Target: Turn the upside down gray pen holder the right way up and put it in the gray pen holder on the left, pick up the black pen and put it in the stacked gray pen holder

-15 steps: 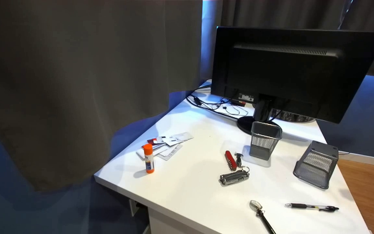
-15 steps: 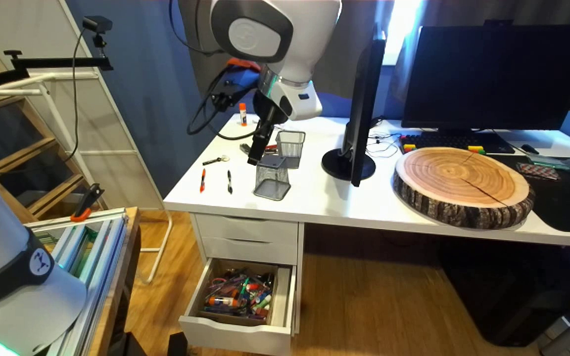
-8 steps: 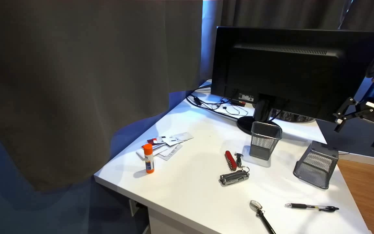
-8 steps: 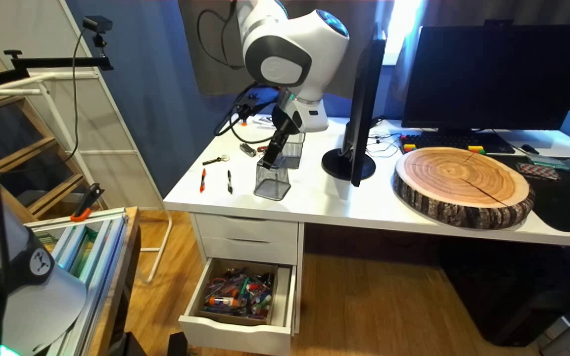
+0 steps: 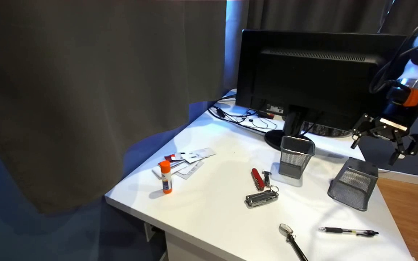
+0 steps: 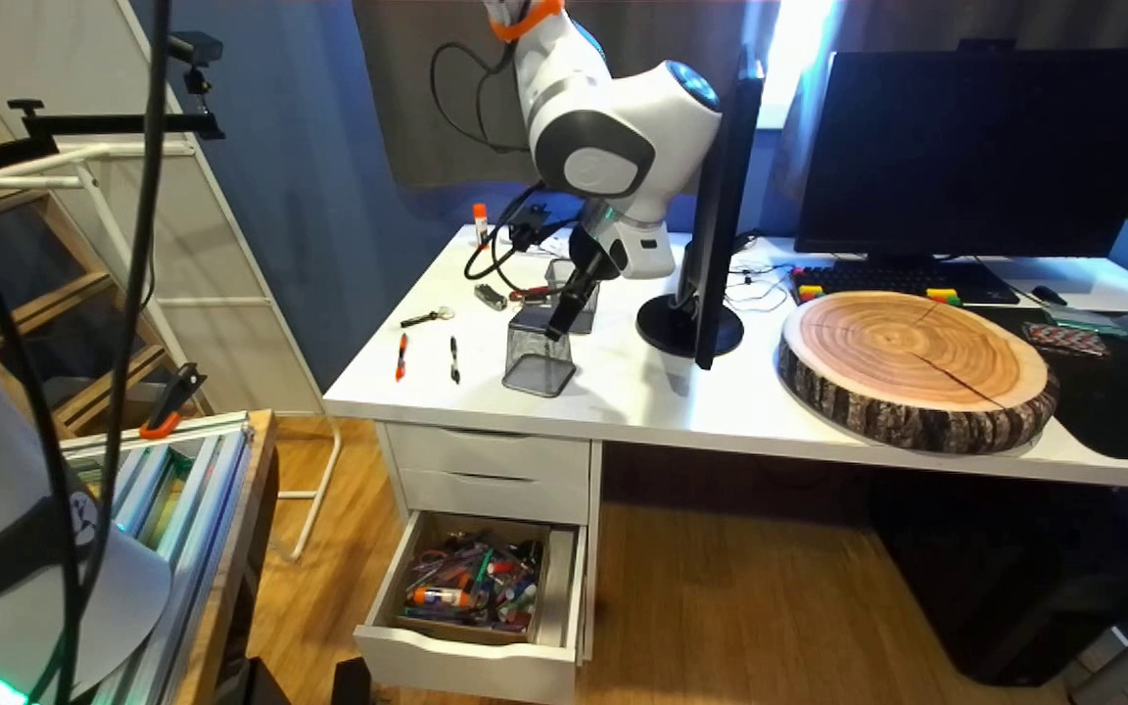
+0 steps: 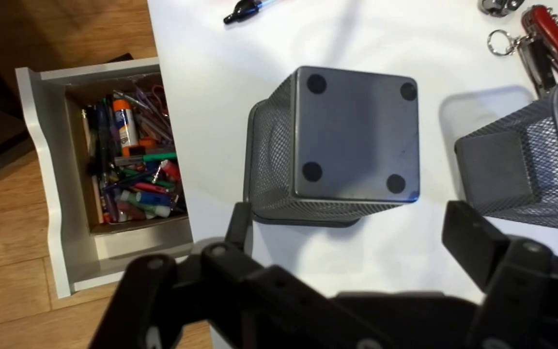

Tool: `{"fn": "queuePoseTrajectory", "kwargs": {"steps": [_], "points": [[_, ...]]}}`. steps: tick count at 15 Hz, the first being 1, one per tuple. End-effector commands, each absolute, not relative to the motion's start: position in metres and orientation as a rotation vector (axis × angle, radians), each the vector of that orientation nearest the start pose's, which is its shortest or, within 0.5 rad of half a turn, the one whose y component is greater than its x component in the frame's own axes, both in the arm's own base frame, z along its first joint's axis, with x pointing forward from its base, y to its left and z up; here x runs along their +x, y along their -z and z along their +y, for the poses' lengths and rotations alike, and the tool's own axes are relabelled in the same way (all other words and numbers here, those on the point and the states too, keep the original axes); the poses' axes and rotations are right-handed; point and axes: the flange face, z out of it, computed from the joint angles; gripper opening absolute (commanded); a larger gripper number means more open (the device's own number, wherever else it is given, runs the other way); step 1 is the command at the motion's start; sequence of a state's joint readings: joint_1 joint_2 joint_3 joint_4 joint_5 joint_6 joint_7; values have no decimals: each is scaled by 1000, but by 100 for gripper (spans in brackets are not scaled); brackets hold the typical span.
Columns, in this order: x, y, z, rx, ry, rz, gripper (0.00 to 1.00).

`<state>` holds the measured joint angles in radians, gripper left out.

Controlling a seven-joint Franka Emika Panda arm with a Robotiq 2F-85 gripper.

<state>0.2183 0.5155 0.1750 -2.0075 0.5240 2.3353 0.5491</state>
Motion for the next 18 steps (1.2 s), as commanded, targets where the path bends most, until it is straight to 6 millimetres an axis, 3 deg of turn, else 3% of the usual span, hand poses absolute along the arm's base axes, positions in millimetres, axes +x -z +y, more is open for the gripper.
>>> {"fn": "queuePoseTrajectory", "kwargs": {"steps": [1,12,13,14,16,18], "points": [[558,-172,238,-2685,-581,798,100],[562,-148,247,-2692,-779,742,100],[562,-147,248,-2692,-788,738,93],[562,-146,248,-2687,-797,735,72],[562,-147,248,-2678,-806,742,59],[562,-149,248,-2671,-816,748,56]]}}
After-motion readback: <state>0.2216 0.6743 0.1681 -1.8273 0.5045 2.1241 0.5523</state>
